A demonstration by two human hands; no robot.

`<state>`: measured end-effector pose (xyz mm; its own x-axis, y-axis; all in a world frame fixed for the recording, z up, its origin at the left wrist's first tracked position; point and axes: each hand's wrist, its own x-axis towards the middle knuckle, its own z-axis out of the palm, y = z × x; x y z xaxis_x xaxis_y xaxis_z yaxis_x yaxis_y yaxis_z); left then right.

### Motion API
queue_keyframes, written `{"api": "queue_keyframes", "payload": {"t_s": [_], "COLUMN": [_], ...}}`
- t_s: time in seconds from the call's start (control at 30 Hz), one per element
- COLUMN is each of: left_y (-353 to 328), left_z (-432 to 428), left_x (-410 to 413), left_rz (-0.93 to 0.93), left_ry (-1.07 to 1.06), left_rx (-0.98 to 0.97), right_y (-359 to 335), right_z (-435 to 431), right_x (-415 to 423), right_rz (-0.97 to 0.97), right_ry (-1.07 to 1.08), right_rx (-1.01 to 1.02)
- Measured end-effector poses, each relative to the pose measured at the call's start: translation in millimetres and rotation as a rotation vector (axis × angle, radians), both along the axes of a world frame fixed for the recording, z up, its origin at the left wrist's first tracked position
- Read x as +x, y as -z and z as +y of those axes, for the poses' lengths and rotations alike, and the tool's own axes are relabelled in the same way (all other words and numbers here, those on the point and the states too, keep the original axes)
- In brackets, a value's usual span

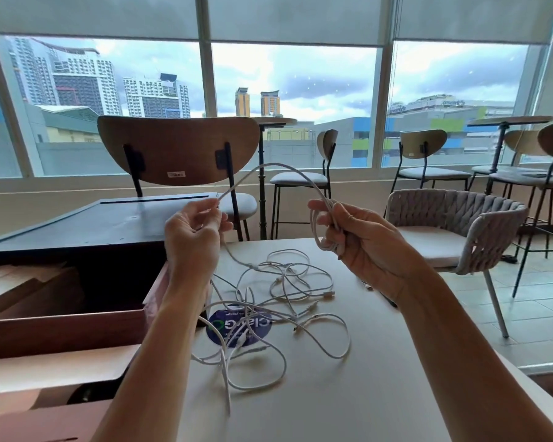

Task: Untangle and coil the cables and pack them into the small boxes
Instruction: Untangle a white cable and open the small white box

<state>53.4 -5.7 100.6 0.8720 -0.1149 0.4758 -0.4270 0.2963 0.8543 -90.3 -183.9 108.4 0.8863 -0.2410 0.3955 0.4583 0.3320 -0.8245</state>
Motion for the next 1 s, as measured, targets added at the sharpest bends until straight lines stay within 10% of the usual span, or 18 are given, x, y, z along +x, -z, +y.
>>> {"api": "queue_keyframes", "payload": {"t_s": [0.13, 0.4, 0.63, 0.87, 1.0], "left_y": [0, -16, -15, -40, -32], "left_z": [4, 8, 13, 8, 10], "left_x": [0, -25, -34, -48, -48], "left_rz": [-0.071, 0.071, -0.062, 0.159, 0.317], "left_ry": [-0.111, 0.484, 0.638, 0.937, 0.985], "left_rx": [0.173, 0.384, 1.014, -0.009, 0.171], "right_y": [0, -4, -3, -6, -4], "right_z": [1, 5, 1, -6, -6], "right_x": [1, 0, 2, -3, -2], "right_rz": [0.001, -0.018, 0.015, -0.117, -0.096], "right_ry": [0.003, 0.042, 0.087, 0.096, 0.094], "right_rx": [-0.001, -0.032, -0.042, 0.078, 0.078]}}
